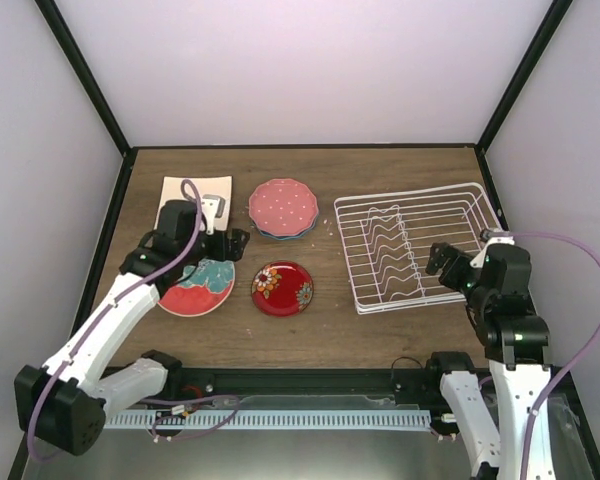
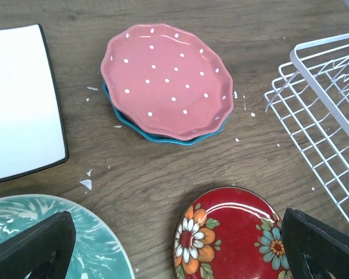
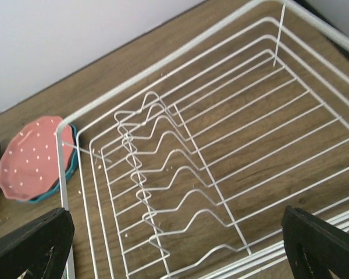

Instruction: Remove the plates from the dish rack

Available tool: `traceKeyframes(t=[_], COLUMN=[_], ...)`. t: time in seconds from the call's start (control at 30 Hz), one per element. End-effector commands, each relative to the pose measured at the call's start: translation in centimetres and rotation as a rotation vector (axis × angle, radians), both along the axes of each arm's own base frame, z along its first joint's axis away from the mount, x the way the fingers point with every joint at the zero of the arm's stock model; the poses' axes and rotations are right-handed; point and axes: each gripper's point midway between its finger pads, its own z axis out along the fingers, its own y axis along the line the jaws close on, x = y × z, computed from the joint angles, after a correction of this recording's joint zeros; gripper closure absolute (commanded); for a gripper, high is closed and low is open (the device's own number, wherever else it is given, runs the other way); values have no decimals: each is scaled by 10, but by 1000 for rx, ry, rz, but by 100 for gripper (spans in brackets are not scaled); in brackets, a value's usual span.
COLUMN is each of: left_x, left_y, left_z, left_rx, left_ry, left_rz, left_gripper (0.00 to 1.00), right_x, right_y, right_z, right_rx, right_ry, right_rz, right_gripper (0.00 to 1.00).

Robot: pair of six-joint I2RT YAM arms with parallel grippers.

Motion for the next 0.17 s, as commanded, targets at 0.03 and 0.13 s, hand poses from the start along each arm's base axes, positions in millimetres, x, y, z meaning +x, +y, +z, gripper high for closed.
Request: traceKeyframes(t=[0.03,0.13], left_x=[-12,-12], left_y=[14,16], left_z=[6,9], left_rx=[46,41], left_ry=[-25,-31], left_rz=[9,13], left_gripper=[2,1], right_x=[6,9], right_y=[13,13], right_z=[-9,-10], right_rx=[10,3], right_ry=[8,15], right_rz=[81,80], right_gripper=[0,0])
